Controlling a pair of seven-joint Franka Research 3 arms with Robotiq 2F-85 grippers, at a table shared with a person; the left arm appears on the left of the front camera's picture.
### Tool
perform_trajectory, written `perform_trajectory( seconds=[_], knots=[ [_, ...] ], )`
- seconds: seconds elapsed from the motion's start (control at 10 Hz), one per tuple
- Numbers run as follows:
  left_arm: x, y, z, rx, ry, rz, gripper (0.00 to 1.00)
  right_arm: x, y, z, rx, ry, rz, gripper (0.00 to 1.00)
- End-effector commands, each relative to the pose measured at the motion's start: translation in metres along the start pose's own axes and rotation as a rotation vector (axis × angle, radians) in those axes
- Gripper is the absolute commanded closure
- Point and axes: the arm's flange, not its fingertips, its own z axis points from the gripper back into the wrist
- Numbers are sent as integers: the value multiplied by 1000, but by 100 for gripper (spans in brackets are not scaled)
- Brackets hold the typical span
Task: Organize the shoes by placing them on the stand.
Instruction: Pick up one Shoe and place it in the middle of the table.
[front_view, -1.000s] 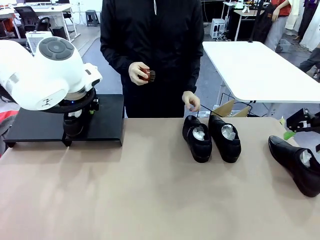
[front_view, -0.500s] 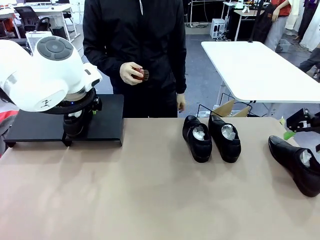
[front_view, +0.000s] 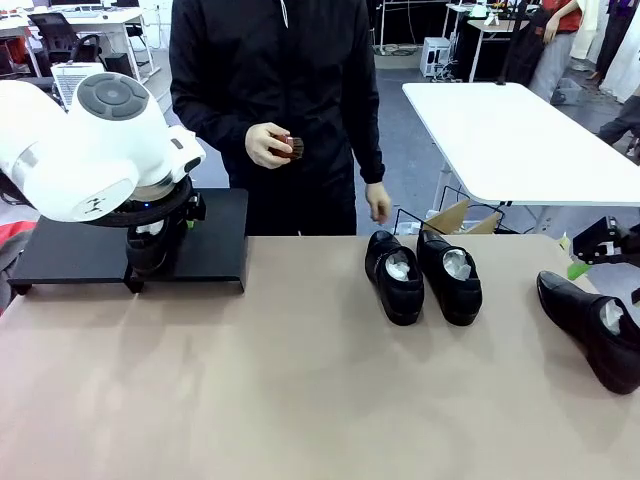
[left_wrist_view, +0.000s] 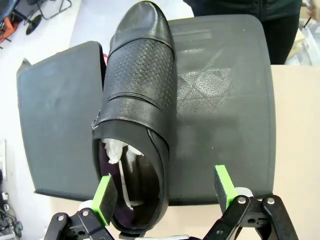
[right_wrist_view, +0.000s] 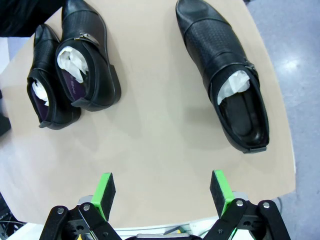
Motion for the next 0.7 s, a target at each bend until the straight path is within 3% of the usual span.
perform_trajectory(
  seconds=[0.0,0.2,0.4,0.6],
  knots=[
    [2,3,1,7,-10,-15,0,0,0,0,5,0,4,0],
    [0,0,0,0,0,0,0,0,0,0,5,0,4,0],
    [-20,-6,56,-15,99,31,0,0,0,0,5,0,4,0],
    [-40,-13,102,-99,136,48,0,0,0,0,5,0,4,0]
  ],
)
